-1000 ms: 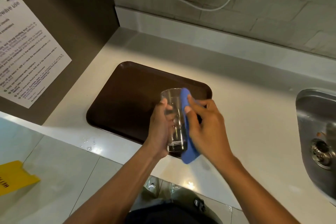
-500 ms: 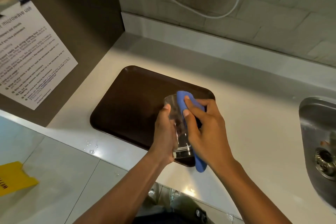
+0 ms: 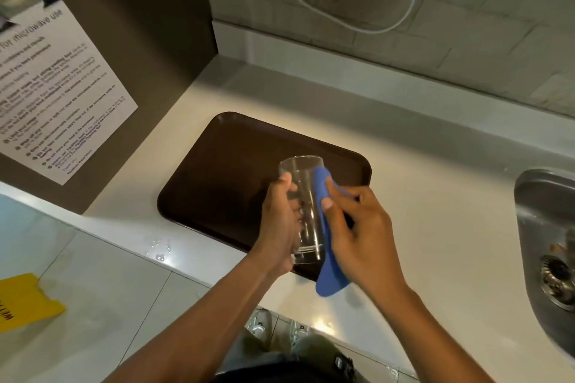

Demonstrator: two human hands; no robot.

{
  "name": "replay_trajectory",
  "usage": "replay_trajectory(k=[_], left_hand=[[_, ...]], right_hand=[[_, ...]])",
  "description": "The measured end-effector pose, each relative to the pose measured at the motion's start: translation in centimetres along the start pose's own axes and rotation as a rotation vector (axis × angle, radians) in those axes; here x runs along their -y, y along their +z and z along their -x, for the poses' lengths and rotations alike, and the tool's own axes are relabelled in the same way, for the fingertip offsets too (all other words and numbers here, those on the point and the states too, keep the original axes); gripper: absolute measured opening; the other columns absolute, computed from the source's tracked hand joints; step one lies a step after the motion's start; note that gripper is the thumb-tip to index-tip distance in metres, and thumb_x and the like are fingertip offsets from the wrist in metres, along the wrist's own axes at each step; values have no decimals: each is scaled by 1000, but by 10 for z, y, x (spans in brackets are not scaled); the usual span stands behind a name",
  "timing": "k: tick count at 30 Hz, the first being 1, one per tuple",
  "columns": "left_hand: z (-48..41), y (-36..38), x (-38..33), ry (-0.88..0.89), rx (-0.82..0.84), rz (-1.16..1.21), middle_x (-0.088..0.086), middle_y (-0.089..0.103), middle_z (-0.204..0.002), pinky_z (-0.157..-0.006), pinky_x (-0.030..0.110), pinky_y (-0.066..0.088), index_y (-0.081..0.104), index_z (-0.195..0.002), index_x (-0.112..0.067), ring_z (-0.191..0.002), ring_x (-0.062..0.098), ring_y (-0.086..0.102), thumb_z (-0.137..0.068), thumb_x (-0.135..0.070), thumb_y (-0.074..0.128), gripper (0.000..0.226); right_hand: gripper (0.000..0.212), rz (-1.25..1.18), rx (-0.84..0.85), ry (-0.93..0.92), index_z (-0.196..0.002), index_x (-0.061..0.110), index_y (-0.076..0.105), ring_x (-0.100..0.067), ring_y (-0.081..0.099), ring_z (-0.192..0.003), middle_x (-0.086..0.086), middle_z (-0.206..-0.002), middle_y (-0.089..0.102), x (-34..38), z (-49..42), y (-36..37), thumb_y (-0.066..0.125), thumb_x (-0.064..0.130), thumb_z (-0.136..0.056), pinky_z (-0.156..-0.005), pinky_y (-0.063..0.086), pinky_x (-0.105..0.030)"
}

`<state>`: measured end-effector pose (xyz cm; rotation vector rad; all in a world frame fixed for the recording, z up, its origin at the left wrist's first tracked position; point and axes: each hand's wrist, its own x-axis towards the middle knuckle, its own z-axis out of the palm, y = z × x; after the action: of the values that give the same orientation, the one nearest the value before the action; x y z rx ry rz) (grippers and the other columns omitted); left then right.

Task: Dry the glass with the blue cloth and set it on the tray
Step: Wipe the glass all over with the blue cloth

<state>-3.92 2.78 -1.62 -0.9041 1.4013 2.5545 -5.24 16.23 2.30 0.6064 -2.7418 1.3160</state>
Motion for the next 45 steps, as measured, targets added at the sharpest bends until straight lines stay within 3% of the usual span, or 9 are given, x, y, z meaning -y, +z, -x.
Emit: replay_trajectory(k=[3, 15, 19, 24, 27, 30, 33, 35, 45], left_hand=[[6, 7, 8, -21, 71, 35, 25, 73, -114, -88, 52, 57, 71, -116, -15, -105, 39, 71, -94, -67, 41, 64], [5, 6, 1, -10, 85, 47, 24, 73, -116, -84, 47, 59, 71, -123, -14, -104, 35, 72, -98, -68, 31, 71], [-5, 2, -9, 43, -53, -19, 13, 80, -90, -63, 34, 61, 75, -100, -15, -79, 24, 78, -101, -63, 29, 66], [5, 5, 12, 11, 98, 36, 17, 78, -102, -72, 40, 61, 79, -104, -22, -92, 29, 76, -100, -65, 30, 65], [-6, 1, -2, 75, 11, 46, 14, 78, -93, -65, 35, 62, 77, -97, -16, -82, 23, 76, -102, -62, 26, 69], [-11, -4, -3, 77, -54, -27, 11, 79, -87, -61, 34, 60, 70, -103, -14, -75, 22, 78, -100, -65, 28, 66], [-6, -1, 7, -24, -3, 18, 16, 77, -88, -66, 38, 60, 74, -101, -12, -80, 28, 75, -96, -70, 30, 73], [-10, 0, 2, -19, 39, 54, 17, 72, -86, -68, 39, 58, 68, -101, -7, -78, 27, 71, -97, -69, 28, 73], [-3, -2, 5, -65, 68, 178, 4, 76, -92, -67, 36, 59, 69, -103, -18, -80, 17, 74, -89, -72, 43, 62]], right_hand=[[32, -11, -56, 81, -131, 30, 63, 9, 53, -92, 5, -112, 55, 5, -31, 1, 51, 34, -102, -78, 41, -1], [36, -41, -48, 18, -135, 29, 60, 1, 54, -103, 5, -115, 54, 12, -6, -1, 53, 35, -100, -87, 42, -5], [35, -13, 28, -77, -134, 23, 62, -10, 57, -108, -2, -122, 57, 2, 36, -2, 55, 31, -100, -93, 46, -17], [36, -41, -57, 67, -135, 29, 60, 11, 50, -104, 7, -114, 53, 4, 10, -1, 55, 31, -100, -86, 38, -1], [41, 75, 17, -90, -140, 30, 56, -1, 49, -110, 6, -125, 48, 7, 34, 0, 49, 37, -100, -95, 39, -8], [37, -6, 72, -50, -135, 28, 61, -3, 53, -111, 3, -127, 52, -4, 51, -3, 50, 38, -101, -96, 46, -15], [35, -128, 8, 75, -129, 25, 63, -4, 57, -104, 3, -121, 56, 2, 28, 0, 52, 38, -99, -91, 41, -5], [40, -116, -38, -11, -129, 12, 65, -7, 56, -105, 0, -127, 53, 8, 30, 4, 57, 34, -97, -96, 38, -4], [37, -62, 83, -11, -135, 36, 59, -1, 43, -123, 12, -135, 44, 13, 29, -2, 56, 38, -98, -102, 35, -7]])
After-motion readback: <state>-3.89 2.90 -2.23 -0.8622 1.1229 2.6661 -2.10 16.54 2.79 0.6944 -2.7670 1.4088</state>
